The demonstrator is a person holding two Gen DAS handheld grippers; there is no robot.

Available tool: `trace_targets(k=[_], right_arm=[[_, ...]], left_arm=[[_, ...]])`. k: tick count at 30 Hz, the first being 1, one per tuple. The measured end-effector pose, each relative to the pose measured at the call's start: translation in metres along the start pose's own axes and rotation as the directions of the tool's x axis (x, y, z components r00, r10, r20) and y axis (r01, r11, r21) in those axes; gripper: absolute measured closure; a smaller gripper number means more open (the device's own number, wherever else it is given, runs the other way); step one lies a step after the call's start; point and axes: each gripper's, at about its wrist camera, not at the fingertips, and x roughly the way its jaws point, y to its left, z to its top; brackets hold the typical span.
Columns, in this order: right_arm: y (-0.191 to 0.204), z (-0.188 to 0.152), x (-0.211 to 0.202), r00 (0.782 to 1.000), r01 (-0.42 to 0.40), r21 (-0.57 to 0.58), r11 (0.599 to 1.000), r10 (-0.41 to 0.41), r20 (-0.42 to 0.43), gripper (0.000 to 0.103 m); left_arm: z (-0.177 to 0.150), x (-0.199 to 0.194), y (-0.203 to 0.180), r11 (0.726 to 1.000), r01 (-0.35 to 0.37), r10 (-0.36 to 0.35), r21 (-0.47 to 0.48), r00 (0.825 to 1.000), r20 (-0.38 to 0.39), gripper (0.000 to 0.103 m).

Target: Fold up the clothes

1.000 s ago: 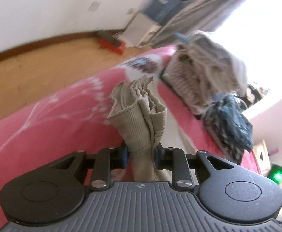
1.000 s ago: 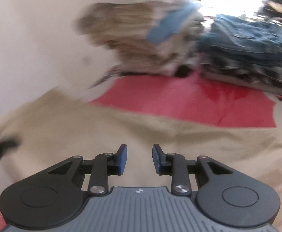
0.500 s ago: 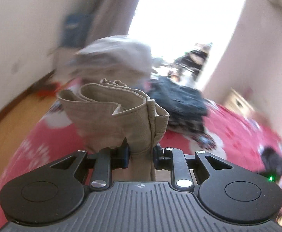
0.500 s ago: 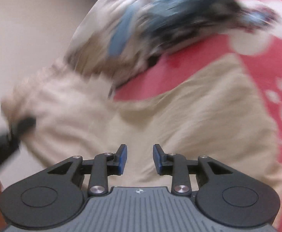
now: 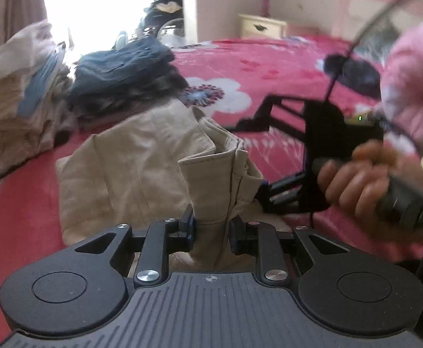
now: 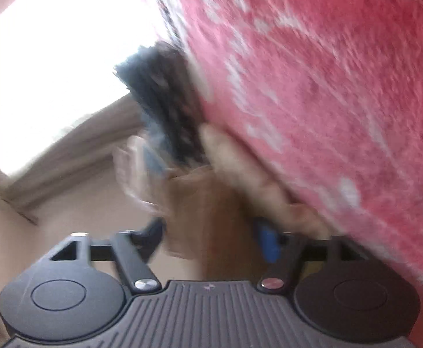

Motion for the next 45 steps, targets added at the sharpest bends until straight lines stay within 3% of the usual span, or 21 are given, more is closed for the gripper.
trace_targets(k=[2,7,8,10,11,14,17,18,19,21,22,24,27,30,32,37,39,40,41,42,45], right_arm=[[0.008,0.007,0.006,1.000,0.018,-0.026,0.999,-0.018,-0.014,0.010],[0.050,0.014,0.049,0.964,0.217,-0.267,0.939,-0.249,-0.092,0.013],[0.062,0.011,0.061,0.948,0.255,-0.339,0.906,-0.303,-0.097,0.020],[0.086,0.001,0.084,0.911,0.311,-0.489,0.815,-0.402,-0.092,0.048],[0.099,-0.006,0.095,0.899,0.298,-0.566,0.768,-0.425,-0.103,0.068],[0.120,-0.026,0.100,0.900,0.180,-0.712,0.679,-0.405,-0.159,0.074],[0.101,-0.008,0.098,0.880,0.212,-0.745,0.632,-0.456,-0.136,0.071],[0.083,0.008,0.095,0.860,0.302,-0.700,0.647,-0.502,-0.093,0.062],[0.068,0.023,0.089,0.853,0.344,-0.639,0.688,-0.513,-0.093,0.066],[0.057,0.040,0.073,0.893,0.301,-0.524,0.797,-0.428,-0.137,0.059],[0.064,0.040,0.064,0.900,0.302,-0.533,0.791,-0.421,-0.115,0.055],[0.083,0.033,0.046,0.902,0.324,-0.589,0.740,-0.429,-0.044,0.038],[0.113,0.011,0.020,0.892,0.359,-0.673,0.647,-0.450,0.043,0.037],[0.135,-0.020,0.031,0.867,0.315,-0.777,0.546,-0.499,0.001,0.037],[0.141,-0.040,0.042,0.835,0.303,-0.811,0.501,-0.550,-0.028,0.038],[0.125,-0.050,0.058,0.752,0.396,-0.805,0.441,-0.659,0.009,0.054],[0.116,-0.048,0.068,0.729,0.431,-0.791,0.434,-0.684,0.022,0.067],[0.114,-0.050,0.073,0.717,0.438,-0.803,0.405,-0.696,0.040,0.071],[0.115,-0.054,0.075,0.708,0.443,-0.814,0.374,-0.703,0.062,0.085],[0.118,-0.059,0.075,0.707,0.446,-0.818,0.362,-0.703,0.074,0.092],[0.137,-0.084,0.064,0.755,0.384,-0.847,0.368,-0.654,0.058,0.094]], left_arm=[[0.000,0.004,0.000,1.000,-0.003,0.003,0.016,1.000,-0.018,0.082],[-0.010,0.005,-0.009,0.985,-0.016,0.018,0.172,1.000,-0.013,0.080],[-0.013,0.005,-0.011,0.979,-0.018,0.021,0.204,1.000,-0.009,0.080],[-0.019,0.005,-0.019,0.965,-0.027,0.028,0.262,1.000,0.002,0.080],[-0.022,0.005,-0.021,0.958,-0.032,0.031,0.286,0.999,0.010,0.080],[-0.026,0.000,-0.032,0.923,-0.087,0.067,0.374,0.995,0.067,0.081],[-0.025,-0.002,-0.037,0.910,-0.133,0.098,0.394,0.989,0.107,0.081],[-0.024,0.001,-0.037,0.916,-0.122,0.095,0.382,0.991,0.090,0.080],[-0.025,0.005,-0.038,0.921,-0.104,0.087,0.375,0.994,0.062,0.077],[-0.027,0.015,-0.040,0.928,-0.066,0.070,0.367,0.998,0.003,0.074],[-0.027,0.017,-0.040,0.932,-0.043,0.055,0.360,0.998,-0.022,0.071],[-0.025,0.013,-0.039,0.939,-0.020,0.035,0.344,0.999,-0.037,0.065],[-0.019,-0.001,-0.026,0.964,0.015,0.001,0.266,0.998,-0.057,0.064],[-0.014,-0.016,-0.004,0.991,0.032,-0.022,0.132,0.997,-0.077,0.063],[-0.011,-0.024,0.011,0.998,0.005,0.000,0.061,0.998,-0.070,0.062],[-0.010,-0.021,0.047,0.991,-0.109,0.102,-0.083,0.992,-0.080,0.061],[-0.011,-0.013,0.059,0.984,-0.128,0.116,-0.126,0.988,-0.098,0.061],[-0.012,-0.009,0.063,0.982,-0.132,0.118,-0.134,0.988,-0.104,0.061],[-0.013,-0.006,0.066,0.982,-0.126,0.112,-0.138,0.988,-0.107,0.061],[-0.014,-0.004,0.068,0.982,-0.121,0.106,-0.144,0.989,-0.107,0.060],[-0.020,-0.001,0.071,0.981,-0.103,0.086,-0.163,0.990,-0.109,0.060]])
